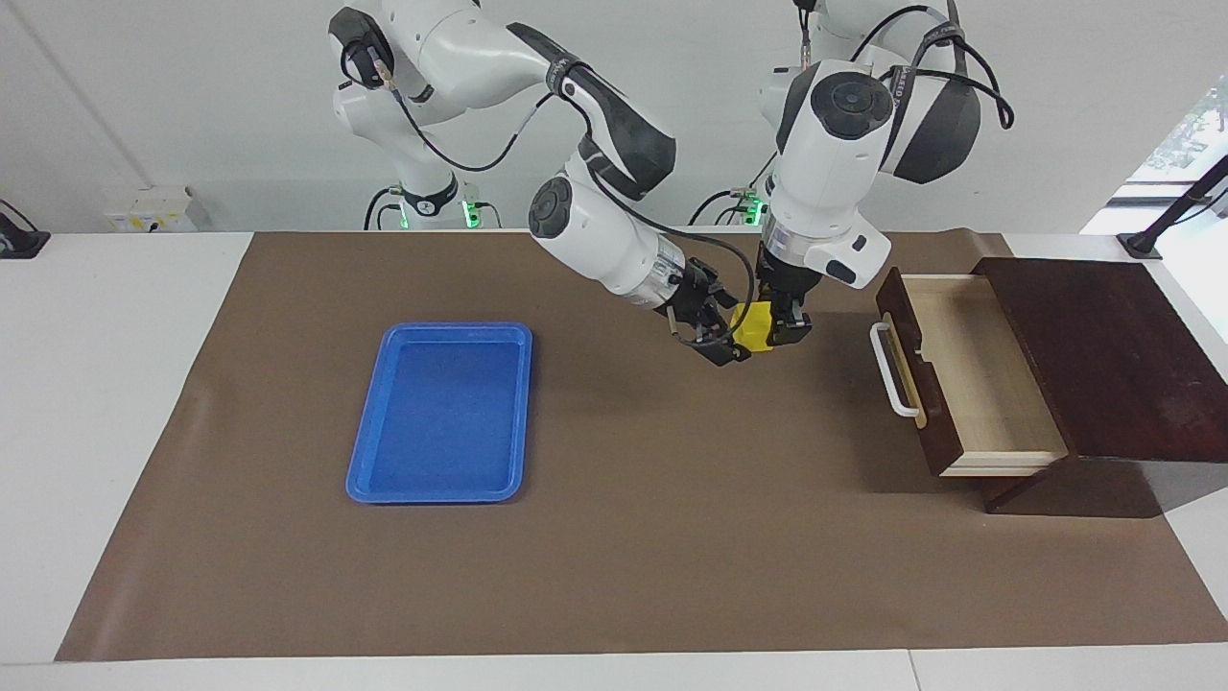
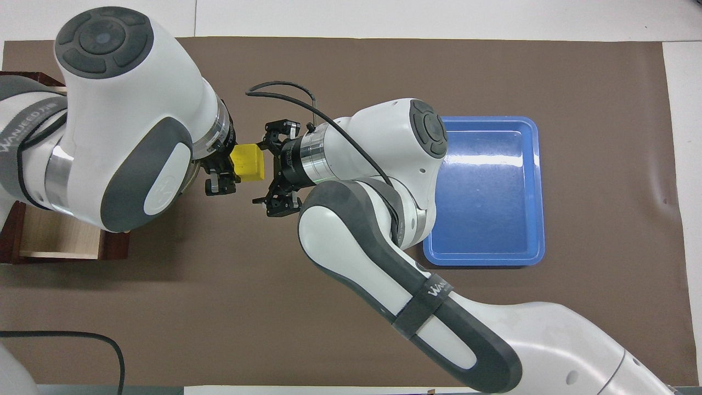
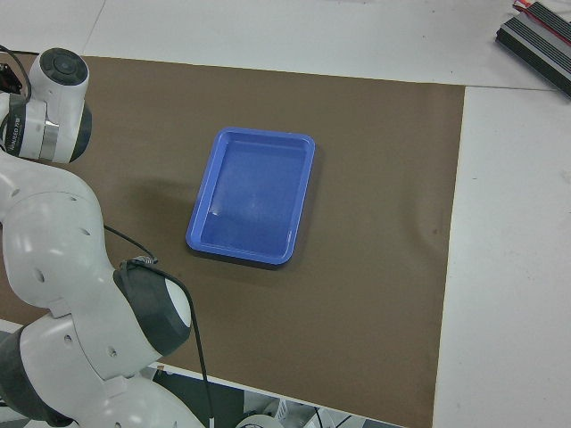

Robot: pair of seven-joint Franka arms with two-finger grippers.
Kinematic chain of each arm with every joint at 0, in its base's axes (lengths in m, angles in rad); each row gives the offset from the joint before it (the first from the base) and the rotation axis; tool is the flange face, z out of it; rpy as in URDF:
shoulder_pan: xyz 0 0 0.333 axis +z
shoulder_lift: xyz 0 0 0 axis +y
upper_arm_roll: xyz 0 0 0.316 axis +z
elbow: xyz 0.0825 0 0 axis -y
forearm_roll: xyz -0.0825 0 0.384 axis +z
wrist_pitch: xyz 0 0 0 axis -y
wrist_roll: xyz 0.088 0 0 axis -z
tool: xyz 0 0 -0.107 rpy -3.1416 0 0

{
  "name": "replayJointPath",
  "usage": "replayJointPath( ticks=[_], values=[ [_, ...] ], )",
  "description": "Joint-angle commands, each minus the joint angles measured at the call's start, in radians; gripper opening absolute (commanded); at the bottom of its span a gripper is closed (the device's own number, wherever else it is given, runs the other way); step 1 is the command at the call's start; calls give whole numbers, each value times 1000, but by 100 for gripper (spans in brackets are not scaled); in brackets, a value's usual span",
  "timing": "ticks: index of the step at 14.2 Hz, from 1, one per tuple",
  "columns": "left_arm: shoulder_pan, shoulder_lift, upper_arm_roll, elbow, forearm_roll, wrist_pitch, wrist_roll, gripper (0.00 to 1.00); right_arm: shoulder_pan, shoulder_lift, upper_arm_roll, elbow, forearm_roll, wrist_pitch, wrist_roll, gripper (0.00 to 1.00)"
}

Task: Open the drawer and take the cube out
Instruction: 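Close the right gripper on the yellow cube held by the left gripper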

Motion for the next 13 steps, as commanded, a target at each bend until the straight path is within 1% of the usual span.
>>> replayJointPath(
  ticks=[1,8,9,10,11,12,13],
  values=[
    [-15,16,14,34,-13,-24,-11,0,13,26,3,49,-39,-17,47,100],
    [-10,15,13,33,-12,-12,-8,0,13,26,5,52,-61,-19,57,100],
    [-9,15,14,33,-10,-9,-8,0,14,26,5,52,-65,-17,59,88],
    [-7,16,14,33,-7,-4,-8,0,14,26,5,52,-73,-16,61,65],
    [-7,16,13,31,-6,1,-8,0,17,26,5,52,-77,-16,67,26],
    [-7,16,14,33,-6,5,-5,0,19,26,3,53,-84,-14,68,0],
    [-9,16,13,33,-5,8,-5,0,17,26,3,53,-88,-11,71,0]
  ],
)
